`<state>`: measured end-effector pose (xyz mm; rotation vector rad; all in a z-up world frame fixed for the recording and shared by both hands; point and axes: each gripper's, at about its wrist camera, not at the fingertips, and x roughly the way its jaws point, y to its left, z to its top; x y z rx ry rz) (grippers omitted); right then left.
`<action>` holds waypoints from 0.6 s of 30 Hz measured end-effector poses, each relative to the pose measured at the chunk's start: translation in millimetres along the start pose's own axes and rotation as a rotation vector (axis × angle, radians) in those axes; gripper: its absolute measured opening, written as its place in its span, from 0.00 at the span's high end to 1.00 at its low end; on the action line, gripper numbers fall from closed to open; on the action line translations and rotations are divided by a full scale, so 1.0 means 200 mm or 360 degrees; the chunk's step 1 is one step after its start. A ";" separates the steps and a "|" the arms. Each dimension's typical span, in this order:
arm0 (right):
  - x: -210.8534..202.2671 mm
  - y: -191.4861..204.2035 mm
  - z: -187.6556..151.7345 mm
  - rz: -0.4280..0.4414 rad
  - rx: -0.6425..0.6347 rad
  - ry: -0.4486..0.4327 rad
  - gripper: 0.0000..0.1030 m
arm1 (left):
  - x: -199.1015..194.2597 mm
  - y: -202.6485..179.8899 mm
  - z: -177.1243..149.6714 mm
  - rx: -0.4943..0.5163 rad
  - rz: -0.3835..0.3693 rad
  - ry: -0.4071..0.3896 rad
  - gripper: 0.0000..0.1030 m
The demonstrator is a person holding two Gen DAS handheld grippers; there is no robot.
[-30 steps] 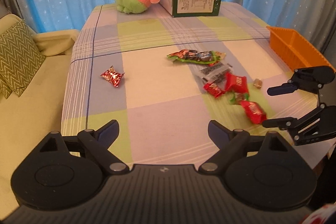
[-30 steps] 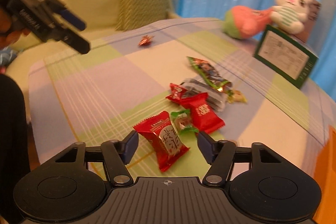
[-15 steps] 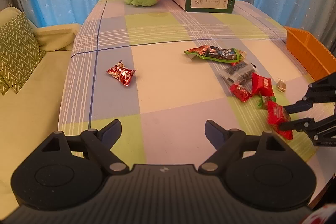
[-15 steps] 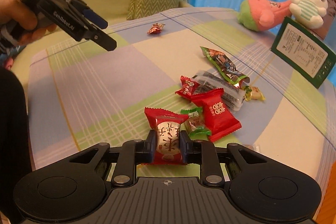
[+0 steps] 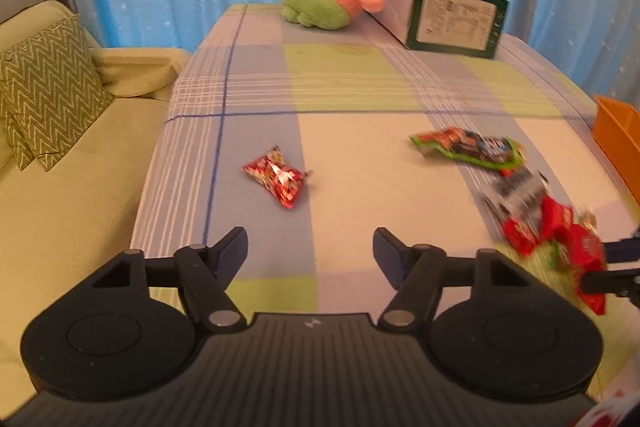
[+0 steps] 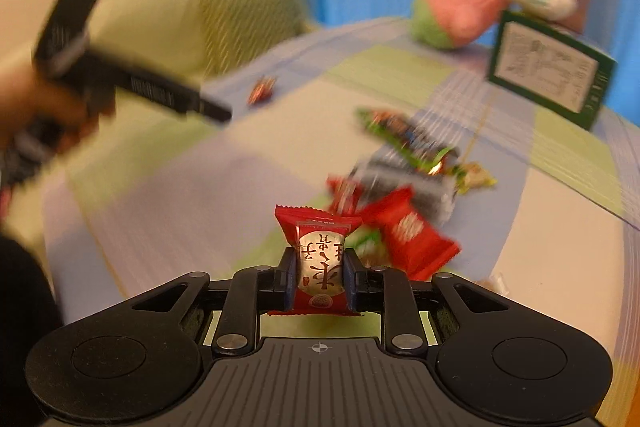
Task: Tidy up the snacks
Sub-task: 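Lift the red packet with the right tool while the left tool grasps the small red candy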
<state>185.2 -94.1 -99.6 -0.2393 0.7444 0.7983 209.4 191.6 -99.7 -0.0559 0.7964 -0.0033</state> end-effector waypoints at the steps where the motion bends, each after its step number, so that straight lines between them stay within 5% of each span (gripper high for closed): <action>1: -0.01 0.00 0.02 -0.0026 0.0051 -0.0043 0.77 | 0.03 0.01 0.02 -0.0031 0.0015 -0.0010 0.38; 8: 0.00 -0.01 0.14 -0.0181 0.0260 -0.0176 0.77 | 0.23 0.08 0.13 -0.0236 0.0065 -0.0021 0.56; 18: 0.04 -0.08 0.09 -0.0277 0.0369 -0.0160 0.77 | 0.32 0.03 0.16 -0.0153 0.0199 0.0034 0.76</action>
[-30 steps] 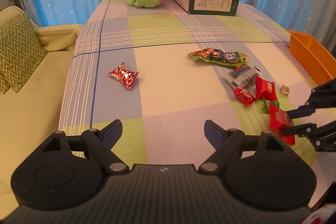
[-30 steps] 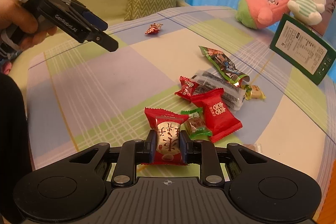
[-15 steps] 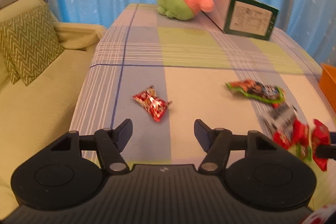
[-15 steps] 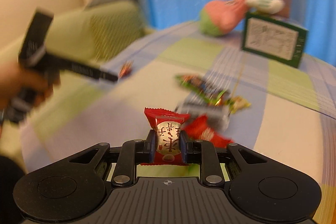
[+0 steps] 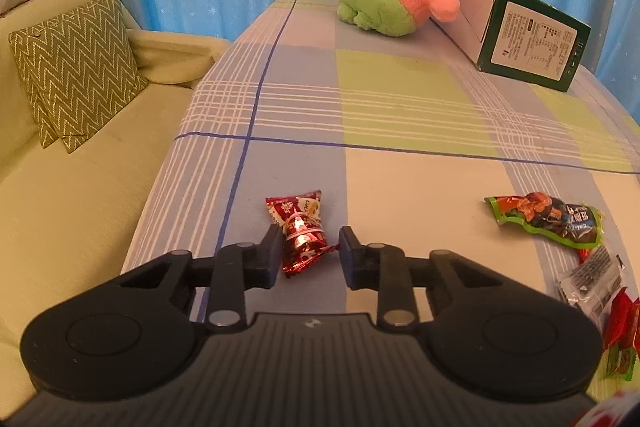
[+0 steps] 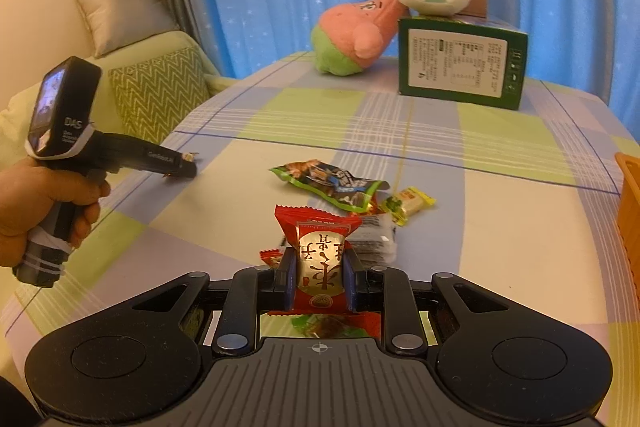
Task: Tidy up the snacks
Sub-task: 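Lift the red packet with the right tool while the left tool grasps the small red candy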
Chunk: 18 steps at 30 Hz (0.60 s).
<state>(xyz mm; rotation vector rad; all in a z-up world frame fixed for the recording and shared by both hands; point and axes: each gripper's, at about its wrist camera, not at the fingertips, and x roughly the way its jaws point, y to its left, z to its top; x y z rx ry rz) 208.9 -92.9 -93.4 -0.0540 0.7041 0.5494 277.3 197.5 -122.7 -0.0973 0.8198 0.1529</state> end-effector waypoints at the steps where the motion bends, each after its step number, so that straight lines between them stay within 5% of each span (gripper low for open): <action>1: 0.00 -0.01 0.00 -0.0006 0.0009 -0.0002 0.77 | -0.01 -0.01 0.00 0.0007 0.0000 0.0006 0.77; 18: -0.25 -0.15 -0.05 -0.0131 0.0143 -0.0023 0.77 | -0.41 -0.31 -0.05 0.0114 -0.0166 -0.0002 0.79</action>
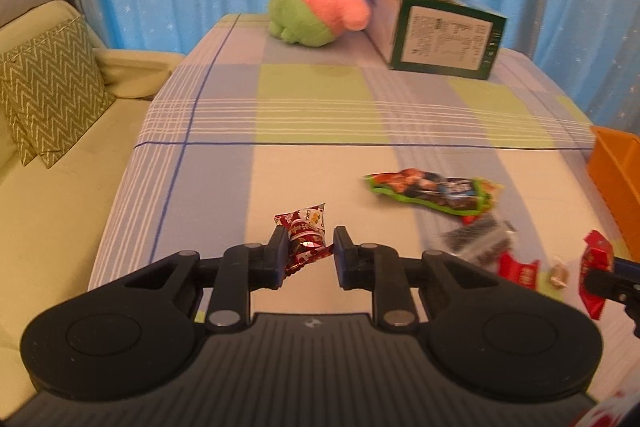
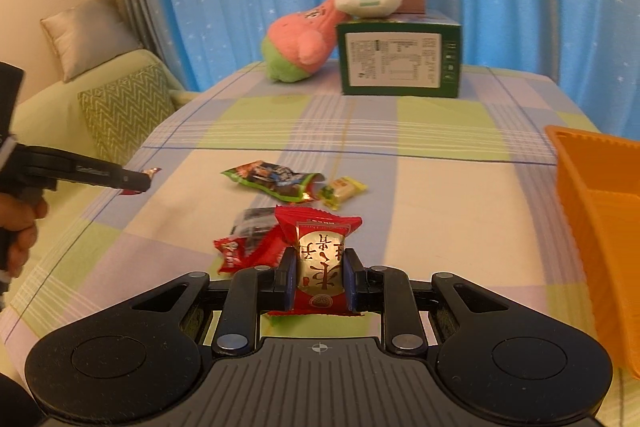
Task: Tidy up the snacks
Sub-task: 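Lift the red packet with the right tool while the left tool grasps the small red candy, then carry both candies over the orange tray and open both tools to drop them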
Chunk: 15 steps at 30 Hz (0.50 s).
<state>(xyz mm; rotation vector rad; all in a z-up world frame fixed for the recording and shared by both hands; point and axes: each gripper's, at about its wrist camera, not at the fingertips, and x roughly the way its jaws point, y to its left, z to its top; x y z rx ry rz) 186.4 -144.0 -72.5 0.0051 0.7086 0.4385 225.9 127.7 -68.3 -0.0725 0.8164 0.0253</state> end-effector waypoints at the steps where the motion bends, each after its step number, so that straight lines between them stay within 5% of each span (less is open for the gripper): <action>1: -0.02 -0.01 0.00 -0.0009 0.0008 -0.0002 0.77 | -0.03 -0.04 0.00 0.0011 -0.0021 -0.0007 0.79; 15: -0.38 -0.40 0.12 -0.0224 0.0206 -0.0130 0.77 | -0.26 -0.73 0.15 0.0201 -0.0433 -0.0101 0.79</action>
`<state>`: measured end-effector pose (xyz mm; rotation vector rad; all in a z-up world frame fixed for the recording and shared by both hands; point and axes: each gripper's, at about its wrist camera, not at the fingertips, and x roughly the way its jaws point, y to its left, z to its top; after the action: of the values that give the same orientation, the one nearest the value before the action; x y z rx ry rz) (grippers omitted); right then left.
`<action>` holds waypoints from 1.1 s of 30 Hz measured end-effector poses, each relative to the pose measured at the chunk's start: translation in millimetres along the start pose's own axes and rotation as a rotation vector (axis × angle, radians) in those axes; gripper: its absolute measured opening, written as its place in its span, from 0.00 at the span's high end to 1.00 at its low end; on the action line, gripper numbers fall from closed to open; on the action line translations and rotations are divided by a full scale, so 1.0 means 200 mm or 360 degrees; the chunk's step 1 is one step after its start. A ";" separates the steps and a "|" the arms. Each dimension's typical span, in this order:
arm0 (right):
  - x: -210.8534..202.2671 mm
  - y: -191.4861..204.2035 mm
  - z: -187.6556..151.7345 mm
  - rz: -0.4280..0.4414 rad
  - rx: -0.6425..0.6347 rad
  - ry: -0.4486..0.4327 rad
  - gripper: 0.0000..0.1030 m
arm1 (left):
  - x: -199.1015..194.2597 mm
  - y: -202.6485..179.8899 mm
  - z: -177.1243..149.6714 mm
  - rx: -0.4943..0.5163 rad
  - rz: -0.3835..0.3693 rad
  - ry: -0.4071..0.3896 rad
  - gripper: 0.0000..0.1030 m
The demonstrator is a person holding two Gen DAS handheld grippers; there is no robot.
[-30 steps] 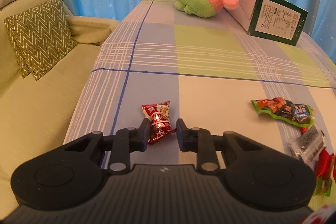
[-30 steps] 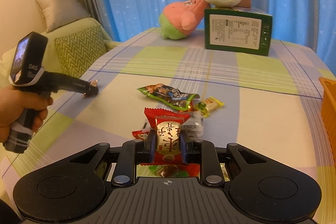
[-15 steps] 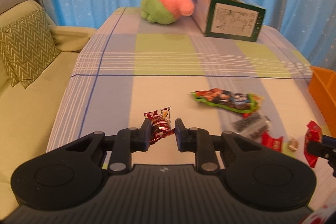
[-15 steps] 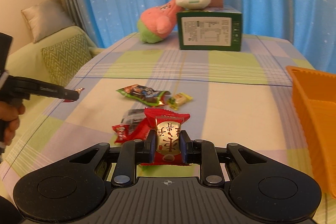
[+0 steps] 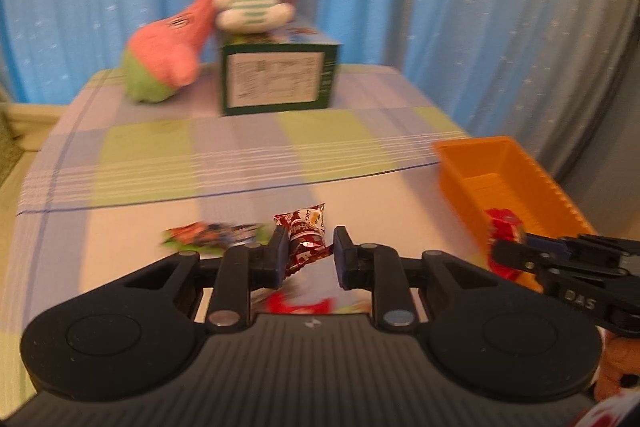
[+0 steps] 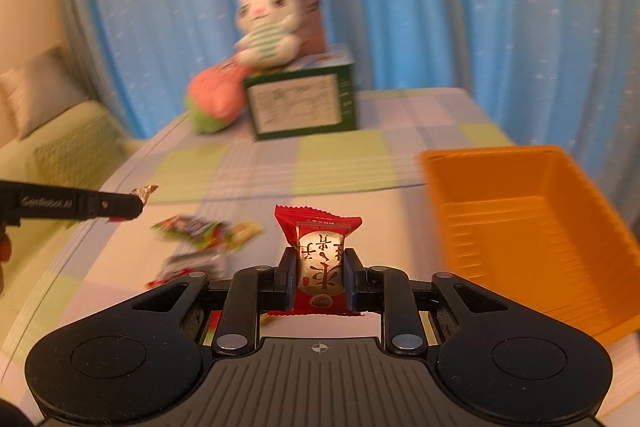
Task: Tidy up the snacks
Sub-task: 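Carry both candies over the orange tray and open both tools to drop them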
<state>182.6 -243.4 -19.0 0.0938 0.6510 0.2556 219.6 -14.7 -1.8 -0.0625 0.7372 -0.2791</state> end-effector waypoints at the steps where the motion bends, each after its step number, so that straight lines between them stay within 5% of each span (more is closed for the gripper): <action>1: -0.02 -0.05 0.02 -0.0023 0.0007 -0.0003 0.77 | 0.02 -0.07 0.03 0.0015 -0.0052 -0.0006 0.79; 7: -0.12 -0.38 0.13 -0.0142 0.0058 0.0022 0.77 | 0.14 -0.44 0.11 0.0064 -0.0332 0.0019 0.79; 13: -0.17 -0.71 0.13 -0.0204 0.0154 0.0100 0.77 | 0.30 -0.71 0.11 0.0119 -0.0477 0.0075 0.79; 26: -0.14 -0.95 0.03 -0.0266 0.0246 0.0167 0.77 | 0.56 -0.99 0.03 0.0192 -0.0603 0.0201 0.79; 29: -0.13 -0.96 0.03 -0.0266 0.0260 0.0177 0.77 | 0.60 -1.02 0.01 0.0232 -0.0567 0.0214 0.68; 33: -0.13 -0.97 0.02 -0.0255 0.0262 0.0184 0.77 | 0.58 -0.99 -0.01 0.0230 -0.0519 0.0193 0.67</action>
<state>206.0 -436.9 -32.9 0.1846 0.7901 0.0527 254.4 -237.1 -48.8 -0.0288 0.8245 -0.6511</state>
